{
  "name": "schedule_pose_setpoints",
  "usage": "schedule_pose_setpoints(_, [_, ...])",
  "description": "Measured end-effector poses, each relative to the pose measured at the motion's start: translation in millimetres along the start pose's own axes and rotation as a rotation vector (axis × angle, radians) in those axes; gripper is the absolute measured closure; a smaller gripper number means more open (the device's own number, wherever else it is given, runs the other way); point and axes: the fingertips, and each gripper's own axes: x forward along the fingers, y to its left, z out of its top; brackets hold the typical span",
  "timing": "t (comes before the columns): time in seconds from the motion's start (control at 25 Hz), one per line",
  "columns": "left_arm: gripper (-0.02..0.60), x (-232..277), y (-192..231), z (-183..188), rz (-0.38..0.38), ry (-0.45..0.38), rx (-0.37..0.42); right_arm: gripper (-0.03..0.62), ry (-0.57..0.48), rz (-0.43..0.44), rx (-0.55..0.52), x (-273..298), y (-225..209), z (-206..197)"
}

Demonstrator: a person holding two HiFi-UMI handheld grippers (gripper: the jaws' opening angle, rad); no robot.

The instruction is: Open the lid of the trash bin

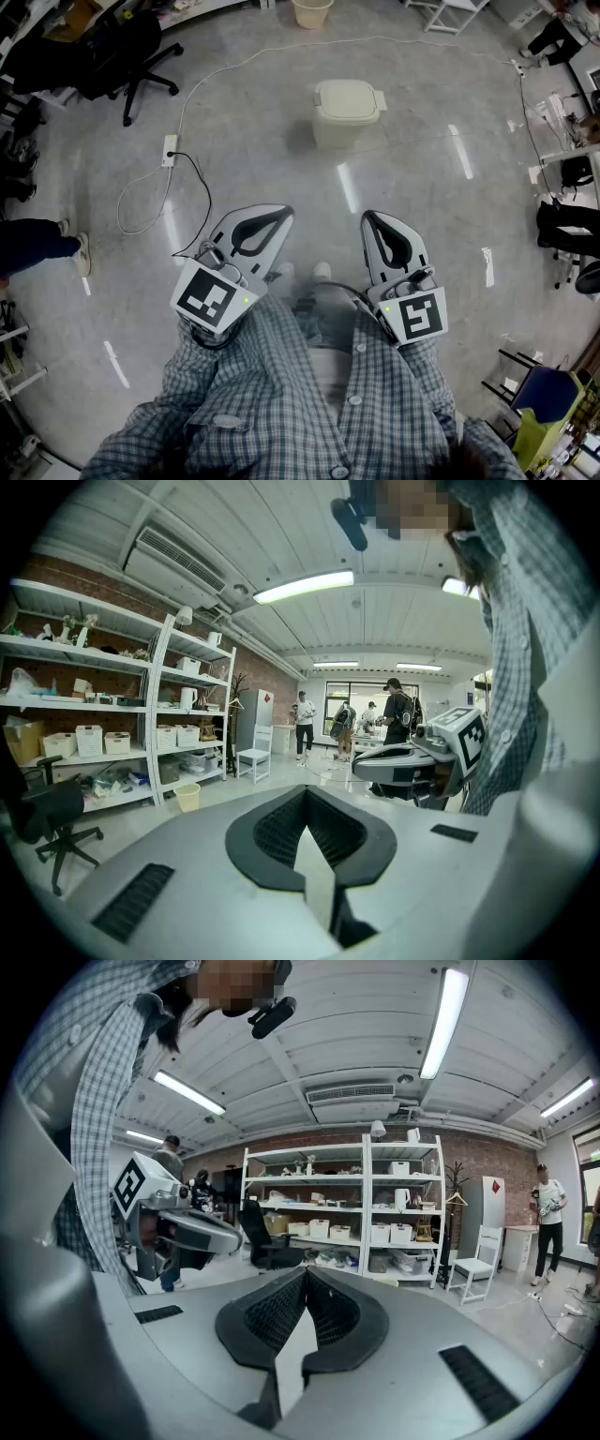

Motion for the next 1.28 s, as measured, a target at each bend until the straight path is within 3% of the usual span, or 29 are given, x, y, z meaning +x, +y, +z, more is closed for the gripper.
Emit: schedule_pose_setpoints(1.28, [0.575, -17, 15, -5, -0.066, -0.017, -0.003, 0.574, 0.013, -0.081, 0.017, 4, 19, -1])
